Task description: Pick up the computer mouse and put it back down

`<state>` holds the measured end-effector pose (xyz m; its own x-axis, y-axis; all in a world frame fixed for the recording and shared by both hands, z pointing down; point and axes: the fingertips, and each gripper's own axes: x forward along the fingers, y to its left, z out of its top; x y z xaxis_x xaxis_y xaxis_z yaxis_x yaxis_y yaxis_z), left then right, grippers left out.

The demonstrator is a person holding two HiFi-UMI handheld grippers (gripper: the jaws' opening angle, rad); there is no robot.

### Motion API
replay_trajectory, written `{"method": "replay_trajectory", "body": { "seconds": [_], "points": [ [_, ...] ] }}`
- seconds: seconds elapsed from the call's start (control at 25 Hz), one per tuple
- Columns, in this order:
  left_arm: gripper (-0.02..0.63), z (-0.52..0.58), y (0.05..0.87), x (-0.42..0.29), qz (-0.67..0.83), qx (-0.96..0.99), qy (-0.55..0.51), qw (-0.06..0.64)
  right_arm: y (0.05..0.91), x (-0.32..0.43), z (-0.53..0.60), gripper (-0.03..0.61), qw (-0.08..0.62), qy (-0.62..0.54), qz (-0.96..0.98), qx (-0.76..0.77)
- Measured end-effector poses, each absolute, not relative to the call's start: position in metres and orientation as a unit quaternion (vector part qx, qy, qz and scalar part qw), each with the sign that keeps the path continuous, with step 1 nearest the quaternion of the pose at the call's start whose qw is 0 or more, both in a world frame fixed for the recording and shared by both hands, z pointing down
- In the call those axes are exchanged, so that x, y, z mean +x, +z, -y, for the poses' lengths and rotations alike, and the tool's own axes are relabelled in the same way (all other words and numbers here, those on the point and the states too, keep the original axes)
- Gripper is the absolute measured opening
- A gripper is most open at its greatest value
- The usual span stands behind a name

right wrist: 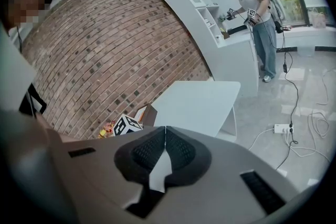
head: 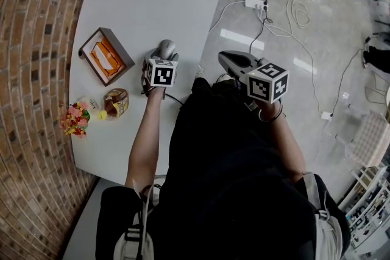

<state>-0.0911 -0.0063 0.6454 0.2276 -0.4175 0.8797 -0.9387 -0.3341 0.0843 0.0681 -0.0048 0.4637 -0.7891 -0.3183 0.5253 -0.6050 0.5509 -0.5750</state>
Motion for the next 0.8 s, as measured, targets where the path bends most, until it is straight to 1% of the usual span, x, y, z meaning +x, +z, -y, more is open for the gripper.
{"method": "replay_trajectory", "body": {
  "seconds": [0.56, 0.8],
  "points": [
    [0.313, -0.005, 0.597, -0.038, 0.464, 0.756, 0.323, 0.33, 0.463, 0.066, 0.004, 0.017, 0.184, 0.388, 0.863, 0.266],
    [0.259, -0.017, 0.571, -0.007, 0.443, 0.779, 0.285, 0.341, 0.462, 0.065, 0.004, 0.017, 0.183, 0.386, 0.864, 0.265]
  ]
}}
